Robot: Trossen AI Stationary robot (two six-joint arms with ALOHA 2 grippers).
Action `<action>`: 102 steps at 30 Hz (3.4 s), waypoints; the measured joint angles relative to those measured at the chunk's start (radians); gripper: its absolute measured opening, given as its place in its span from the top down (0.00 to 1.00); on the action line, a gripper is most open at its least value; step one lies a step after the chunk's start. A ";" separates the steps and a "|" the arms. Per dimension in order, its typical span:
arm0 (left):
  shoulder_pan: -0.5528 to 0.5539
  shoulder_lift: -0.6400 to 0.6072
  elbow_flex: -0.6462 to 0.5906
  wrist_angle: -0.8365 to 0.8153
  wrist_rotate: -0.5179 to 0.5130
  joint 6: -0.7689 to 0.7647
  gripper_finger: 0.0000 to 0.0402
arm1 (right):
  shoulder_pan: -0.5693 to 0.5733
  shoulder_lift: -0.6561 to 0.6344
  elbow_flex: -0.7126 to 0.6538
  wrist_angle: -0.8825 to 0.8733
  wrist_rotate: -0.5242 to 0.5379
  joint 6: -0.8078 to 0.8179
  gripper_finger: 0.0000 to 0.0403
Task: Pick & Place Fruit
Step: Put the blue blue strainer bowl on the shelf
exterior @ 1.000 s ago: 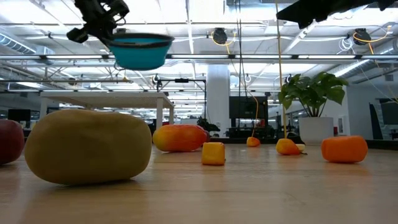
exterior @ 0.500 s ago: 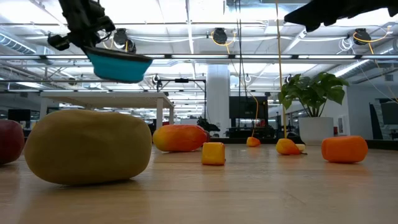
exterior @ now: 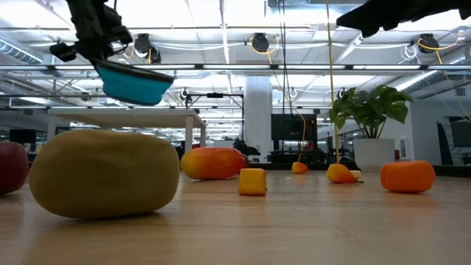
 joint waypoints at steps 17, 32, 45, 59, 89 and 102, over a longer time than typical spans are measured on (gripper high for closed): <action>-0.110 -0.009 0.000 0.210 -0.068 -0.403 1.00 | 0.000 -0.003 0.000 -0.015 0.006 -0.139 1.00; -0.259 -0.079 -0.001 0.193 -0.252 -0.681 1.00 | -0.026 -0.127 0.000 -0.174 0.004 -0.153 1.00; -0.472 -0.337 -0.367 0.648 -0.391 -0.961 1.00 | -0.026 -0.134 0.000 -0.195 -0.003 -0.130 1.00; -0.600 -0.515 -0.674 0.924 -0.650 -1.328 1.00 | -0.026 -0.134 0.000 -0.194 -0.052 -0.125 1.00; -0.695 -0.665 -0.672 0.610 -0.672 -1.624 0.99 | -0.026 -0.183 0.001 -0.251 -0.047 -0.123 1.00; -0.700 -0.677 -0.672 0.561 -0.697 -1.673 0.99 | -0.026 -0.183 0.001 -0.254 -0.041 -0.104 1.00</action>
